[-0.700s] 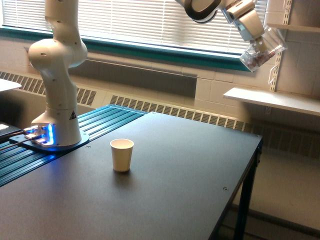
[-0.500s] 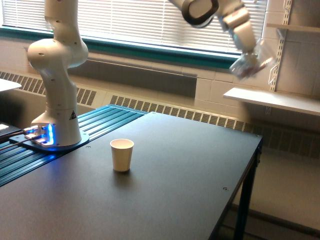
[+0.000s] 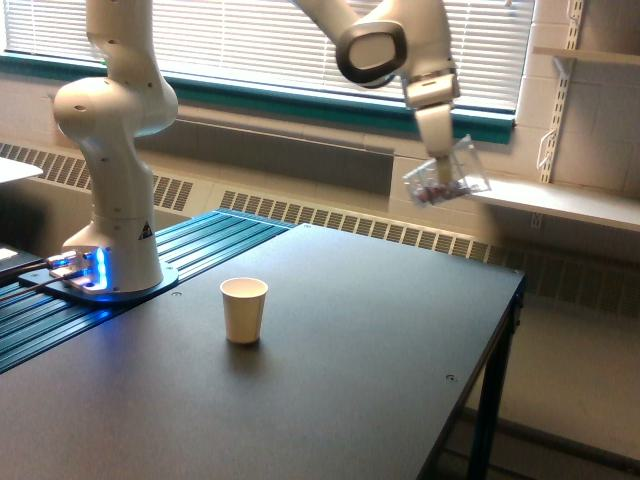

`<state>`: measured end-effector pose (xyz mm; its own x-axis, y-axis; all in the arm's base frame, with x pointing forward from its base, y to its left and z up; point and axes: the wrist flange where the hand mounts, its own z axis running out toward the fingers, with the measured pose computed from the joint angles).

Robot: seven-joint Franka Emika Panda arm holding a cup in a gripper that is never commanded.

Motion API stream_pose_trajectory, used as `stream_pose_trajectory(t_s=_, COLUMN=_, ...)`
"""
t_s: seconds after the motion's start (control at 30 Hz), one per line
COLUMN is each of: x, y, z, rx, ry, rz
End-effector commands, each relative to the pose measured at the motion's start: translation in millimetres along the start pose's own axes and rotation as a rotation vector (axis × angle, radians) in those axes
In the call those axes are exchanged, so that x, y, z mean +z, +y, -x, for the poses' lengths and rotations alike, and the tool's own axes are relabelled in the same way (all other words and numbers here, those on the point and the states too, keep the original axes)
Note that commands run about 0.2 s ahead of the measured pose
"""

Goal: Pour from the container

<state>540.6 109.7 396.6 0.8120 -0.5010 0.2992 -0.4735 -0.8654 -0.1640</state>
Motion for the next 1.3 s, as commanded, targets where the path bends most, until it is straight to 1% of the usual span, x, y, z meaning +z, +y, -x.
stream_pose_trajectory(t_s=0.03, x=-24.6, y=36.0, z=2.5, rx=0.135, ry=0.029, rz=0.034)
stream_pose_trajectory(t_s=0.1, x=-28.8, y=46.5, z=6.1, rx=0.189, ry=0.017, rz=0.030)
stream_pose_trajectory(t_s=0.13, x=-29.1, y=53.6, z=9.6, rx=0.199, ry=0.012, rz=0.048)
stream_pose_trajectory(t_s=0.17, x=-28.5, y=59.4, z=14.4, rx=0.178, ry=0.013, rz=0.083)
stream_pose_trajectory(t_s=0.23, x=-29.0, y=65.7, z=19.7, rx=0.191, ry=0.008, rz=0.103)
stream_pose_trajectory(t_s=0.3, x=-26.4, y=74.1, z=28.5, rx=0.180, ry=0.000, rz=0.150)
stream_pose_trajectory(t_s=0.37, x=-24.3, y=79.7, z=35.3, rx=0.184, ry=-0.009, rz=0.180)
stream_pose_trajectory(t_s=0.4, x=-23.0, y=82.9, z=39.8, rx=0.179, ry=-0.013, rz=0.202)
stream_pose_trajectory(t_s=0.43, x=-22.2, y=87.1, z=43.3, rx=0.190, ry=-0.024, rz=0.217)
stream_pose_trajectory(t_s=0.57, x=-25.3, y=100.8, z=52.5, rx=0.268, ry=-0.060, rz=0.242)
stream_pose_trajectory(t_s=0.6, x=-26.5, y=102.5, z=54.4, rx=0.285, ry=-0.067, rz=0.244)
stream_pose_trajectory(t_s=0.67, x=-31.9, y=106.2, z=58.8, rx=0.336, ry=-0.082, rz=0.232)
stream_pose_trajectory(t_s=0.77, x=-35.6, y=109.5, z=62.6, rx=0.375, ry=-0.084, rz=0.227)
stream_pose_trajectory(t_s=0.8, x=-39.8, y=112.1, z=64.3, rx=0.406, ry=-0.097, rz=0.212)
stream_pose_trajectory(t_s=0.83, x=-46.3, y=117.7, z=69.9, rx=0.415, ry=-0.115, rz=0.194)
stream_pose_trajectory(t_s=0.87, x=-48.2, y=121.1, z=73.4, rx=0.419, ry=-0.120, rz=0.194)
stream_pose_trajectory(t_s=0.9, x=-48.5, y=125.2, z=78.1, rx=0.424, ry=-0.125, rz=0.206)
stream_pose_trajectory(t_s=1.0, x=-53.3, y=135.2, z=87.4, rx=0.441, ry=-0.144, rz=0.211)
stream_pose_trajectory(t_s=1.07, x=-53.8, y=142.6, z=93.5, rx=0.461, ry=-0.160, rz=0.227)
stream_pose_trajectory(t_s=1.17, x=-54.7, y=152.7, z=101.2, rx=0.488, ry=-0.196, rz=0.224)
stream_pose_trajectory(t_s=1.23, x=-52.2, y=160.4, z=109.3, rx=0.498, ry=-0.223, rz=0.248)
stream_pose_trajectory(t_s=1.3, x=-50.1, y=167.2, z=114.2, rx=0.516, ry=-0.252, rz=0.259)
